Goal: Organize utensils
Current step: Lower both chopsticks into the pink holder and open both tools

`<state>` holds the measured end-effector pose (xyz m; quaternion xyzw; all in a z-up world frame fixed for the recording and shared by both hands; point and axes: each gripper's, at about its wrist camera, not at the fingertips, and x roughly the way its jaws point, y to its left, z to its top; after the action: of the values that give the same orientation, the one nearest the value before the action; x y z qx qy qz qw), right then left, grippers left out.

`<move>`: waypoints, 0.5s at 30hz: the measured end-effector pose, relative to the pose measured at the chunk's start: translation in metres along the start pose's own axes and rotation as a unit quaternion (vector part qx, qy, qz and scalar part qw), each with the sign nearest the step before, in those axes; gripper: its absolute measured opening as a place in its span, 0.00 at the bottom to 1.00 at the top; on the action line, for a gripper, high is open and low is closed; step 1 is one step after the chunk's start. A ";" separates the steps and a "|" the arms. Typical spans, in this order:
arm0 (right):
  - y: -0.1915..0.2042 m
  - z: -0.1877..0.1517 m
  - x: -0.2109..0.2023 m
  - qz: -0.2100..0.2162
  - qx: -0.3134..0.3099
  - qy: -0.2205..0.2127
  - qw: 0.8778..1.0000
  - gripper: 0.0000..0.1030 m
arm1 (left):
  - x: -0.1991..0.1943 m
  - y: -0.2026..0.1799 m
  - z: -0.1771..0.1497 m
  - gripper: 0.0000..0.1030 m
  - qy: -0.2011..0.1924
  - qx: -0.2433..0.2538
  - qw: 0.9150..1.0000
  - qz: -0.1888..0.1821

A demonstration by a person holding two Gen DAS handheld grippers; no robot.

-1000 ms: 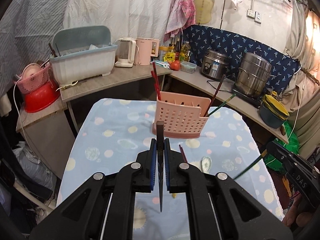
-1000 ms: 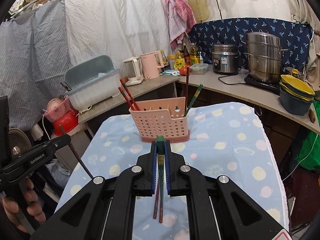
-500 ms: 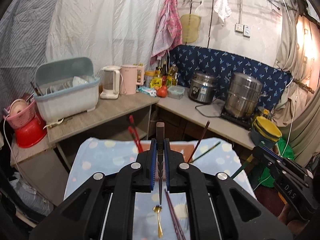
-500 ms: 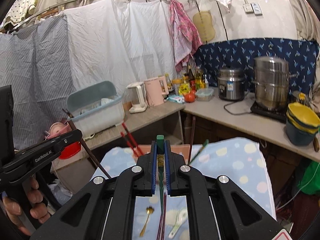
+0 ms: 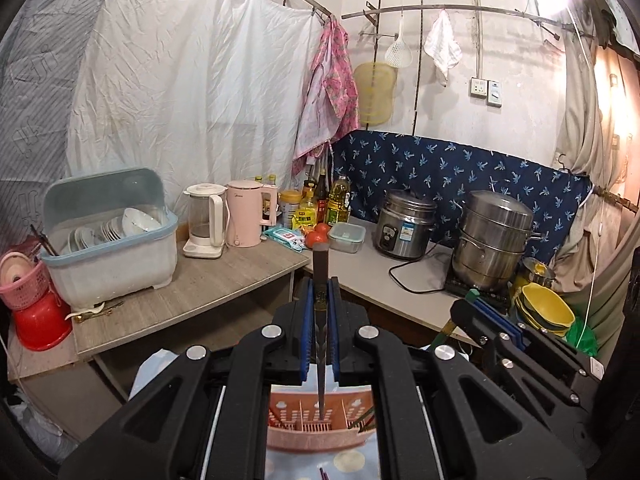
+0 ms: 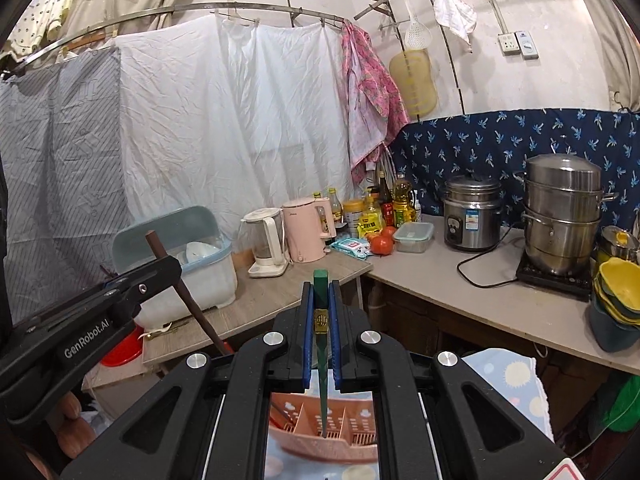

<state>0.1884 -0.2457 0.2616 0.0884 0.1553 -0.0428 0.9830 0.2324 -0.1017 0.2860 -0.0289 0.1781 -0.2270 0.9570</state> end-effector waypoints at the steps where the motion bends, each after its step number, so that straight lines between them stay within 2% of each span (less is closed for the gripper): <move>1: -0.002 -0.002 0.008 -0.001 0.003 0.002 1.000 0.07 | 0.007 0.001 -0.002 0.07 0.002 -0.001 1.000 0.000; 9: -0.013 -0.049 0.060 -0.002 0.012 0.051 0.999 0.07 | 0.068 0.022 -0.051 0.07 0.054 -0.018 0.998 0.012; 15: -0.018 -0.086 0.076 -0.011 0.008 0.090 0.996 0.07 | 0.086 0.036 -0.089 0.07 0.087 -0.032 0.995 0.018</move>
<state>0.2325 -0.2514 0.1543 0.0980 0.2435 -0.0470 0.9638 0.2882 -0.1052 0.1701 -0.0369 0.2687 -0.2060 0.9402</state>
